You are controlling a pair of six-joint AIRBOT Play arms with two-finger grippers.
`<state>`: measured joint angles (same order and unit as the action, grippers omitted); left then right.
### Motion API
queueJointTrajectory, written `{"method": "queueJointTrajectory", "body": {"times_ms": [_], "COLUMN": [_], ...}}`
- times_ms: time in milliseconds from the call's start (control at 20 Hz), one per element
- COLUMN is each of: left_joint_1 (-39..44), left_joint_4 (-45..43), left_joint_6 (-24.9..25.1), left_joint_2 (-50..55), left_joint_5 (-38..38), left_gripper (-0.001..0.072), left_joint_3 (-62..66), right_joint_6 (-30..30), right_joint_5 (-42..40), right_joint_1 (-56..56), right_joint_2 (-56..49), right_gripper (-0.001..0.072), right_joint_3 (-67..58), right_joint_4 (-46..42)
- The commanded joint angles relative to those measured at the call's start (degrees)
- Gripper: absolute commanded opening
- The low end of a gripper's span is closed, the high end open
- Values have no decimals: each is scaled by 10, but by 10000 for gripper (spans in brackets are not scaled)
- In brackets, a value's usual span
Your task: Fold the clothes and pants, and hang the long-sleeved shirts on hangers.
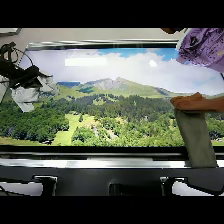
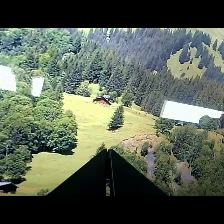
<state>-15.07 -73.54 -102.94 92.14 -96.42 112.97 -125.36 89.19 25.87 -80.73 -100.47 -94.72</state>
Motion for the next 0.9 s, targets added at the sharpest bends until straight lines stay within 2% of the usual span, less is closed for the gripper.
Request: {"method": "queueJointTrajectory", "body": {"times_ms": [0, 300, 600, 850], "left_joint_1": [0, 0, 0, 0], "left_joint_4": [0, 0, 0, 0], "left_joint_6": [1, 0, 0, 0], "left_joint_2": [0, 0, 0, 0], "left_joint_5": [-2, -2, -2, -2], "left_gripper": [15, 15, 15, 14], "left_joint_3": [0, 0, 0, 0], "right_joint_6": [63, 40, 29, 30], "right_joint_5": [103, 103, 48, 39], "right_joint_1": [0, 0, 0, 0], "right_joint_2": [6, 57, 103, 103], "right_gripper": [26, 27, 27, 28], "right_joint_3": [23, 169, 358, 431], "right_joint_4": [-72, -101, -138, -173]}}
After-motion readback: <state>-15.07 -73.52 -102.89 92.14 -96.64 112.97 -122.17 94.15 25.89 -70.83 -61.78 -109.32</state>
